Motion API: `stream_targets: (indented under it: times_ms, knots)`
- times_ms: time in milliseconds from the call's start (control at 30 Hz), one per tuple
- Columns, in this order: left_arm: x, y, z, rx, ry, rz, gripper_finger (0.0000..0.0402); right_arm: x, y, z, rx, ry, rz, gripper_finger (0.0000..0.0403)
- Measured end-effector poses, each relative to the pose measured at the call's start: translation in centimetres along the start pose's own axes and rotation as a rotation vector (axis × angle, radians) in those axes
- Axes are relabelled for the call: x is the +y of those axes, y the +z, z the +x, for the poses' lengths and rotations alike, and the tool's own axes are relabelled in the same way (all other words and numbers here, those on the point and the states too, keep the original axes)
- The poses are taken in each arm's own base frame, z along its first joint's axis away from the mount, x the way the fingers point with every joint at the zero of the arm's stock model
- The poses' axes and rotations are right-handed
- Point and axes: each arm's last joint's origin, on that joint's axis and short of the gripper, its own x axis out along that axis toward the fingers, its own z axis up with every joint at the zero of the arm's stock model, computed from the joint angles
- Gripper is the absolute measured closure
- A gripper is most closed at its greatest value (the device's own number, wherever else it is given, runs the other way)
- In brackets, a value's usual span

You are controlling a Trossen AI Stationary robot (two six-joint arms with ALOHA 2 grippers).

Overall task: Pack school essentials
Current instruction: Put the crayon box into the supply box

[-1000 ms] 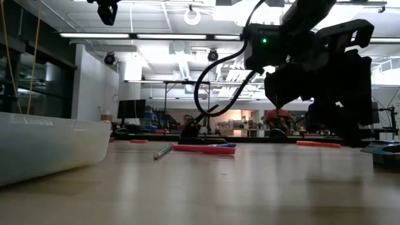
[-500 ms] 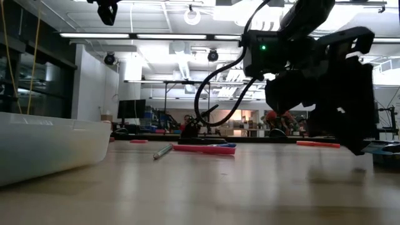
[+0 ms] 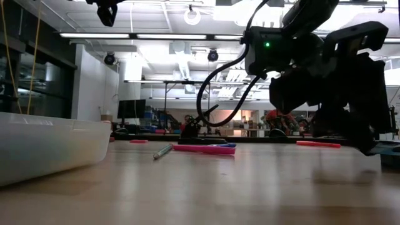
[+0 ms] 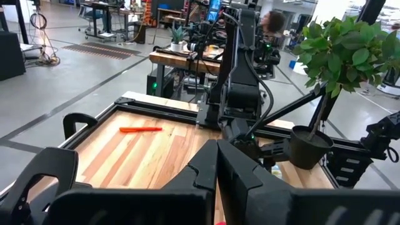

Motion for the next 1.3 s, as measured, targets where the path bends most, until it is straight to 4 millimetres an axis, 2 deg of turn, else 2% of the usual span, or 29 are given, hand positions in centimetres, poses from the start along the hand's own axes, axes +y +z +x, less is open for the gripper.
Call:
stream_targets:
  times_ms: [367, 600, 900, 1033, 1300]
  knots:
    - [0.0, 0.0, 0.0, 0.003, 0.001, 0.000, 0.0401, -0.1, -0.1, 0.0, 0.001, -0.028, 0.003, 0.0199]
    - [0.0, -0.1, 0.0, 0.009, 0.002, 0.000, 0.0401, -0.9, 0.4, 1.3, 0.047, -0.029, 0.037, 0.0199]
    - [0.0, -0.1, 0.0, 0.013, 0.002, 0.000, 0.0401, -1.0, 0.4, 1.2, 0.043, -0.026, 0.035, 0.0202]
    - [0.0, -0.3, 0.0, 0.031, 0.005, 0.000, 0.0401, -1.0, 0.5, 1.3, 0.039, -0.036, 0.034, 0.0230]
    - [0.0, -0.3, 0.0, 0.031, 0.005, 0.000, 0.0401, -1.2, 0.5, 1.4, 0.036, -0.053, 0.014, 0.0325]
